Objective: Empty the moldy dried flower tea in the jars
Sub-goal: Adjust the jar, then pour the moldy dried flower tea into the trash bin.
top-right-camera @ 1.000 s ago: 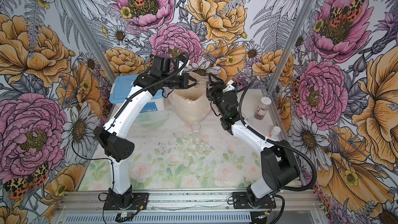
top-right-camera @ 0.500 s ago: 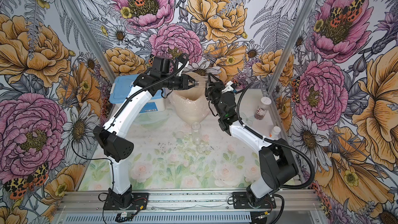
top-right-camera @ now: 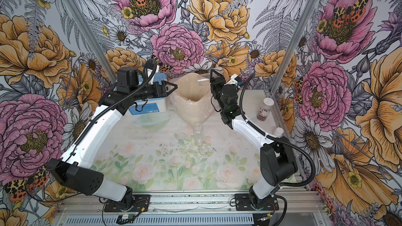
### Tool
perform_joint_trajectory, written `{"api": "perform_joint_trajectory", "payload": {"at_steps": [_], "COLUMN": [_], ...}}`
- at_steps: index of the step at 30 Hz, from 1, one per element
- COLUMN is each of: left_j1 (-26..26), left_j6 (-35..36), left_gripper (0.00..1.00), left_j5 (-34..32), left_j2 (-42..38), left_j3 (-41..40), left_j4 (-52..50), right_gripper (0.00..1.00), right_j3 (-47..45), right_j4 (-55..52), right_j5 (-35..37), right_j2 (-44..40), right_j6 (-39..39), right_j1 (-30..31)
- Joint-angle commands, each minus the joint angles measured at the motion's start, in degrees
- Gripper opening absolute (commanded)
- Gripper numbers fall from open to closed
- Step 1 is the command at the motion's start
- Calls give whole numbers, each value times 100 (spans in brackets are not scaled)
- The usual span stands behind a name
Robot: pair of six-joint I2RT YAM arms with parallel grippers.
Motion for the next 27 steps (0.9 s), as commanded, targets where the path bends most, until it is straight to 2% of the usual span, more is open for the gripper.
{"api": "perform_joint_trajectory", "payload": {"at_steps": [1,6,12,16,20,23,27], "left_j1": [124,185,215,218,215,214,212], "left_j6": [-19,125,212,220,205,200,203], "left_gripper": [92,97,99,99,99,99,99], "left_j5": [-188,-233,-277,-251,-308,-312,-325], "left_j2": [-527,-1182,-1646,-1831,-1951,-1987,-2001], "left_j3": [-876,-1794,-2449,-2737,-2886,-2921,-2940], "left_j4": [946,1185,1380,1459,1483,1478,1478], "right_gripper": [43,42,42,39,37,34,30], "right_j3": [564,1441,2481,2771,2779,2807,2807], "right_j4": [-801,-1806,-2811,-3034,-3097,-3156,-3159], "right_j5": [-101,-207,-300,-24,738,1016,1176], "right_j2": [235,610,1054,1202,1317,1419,1361], "right_j6": [-1254,-2742,-4448,-5912,-7411,-7825,-7665], "right_j1": [-61,-54,94,434,874,983,904]}}
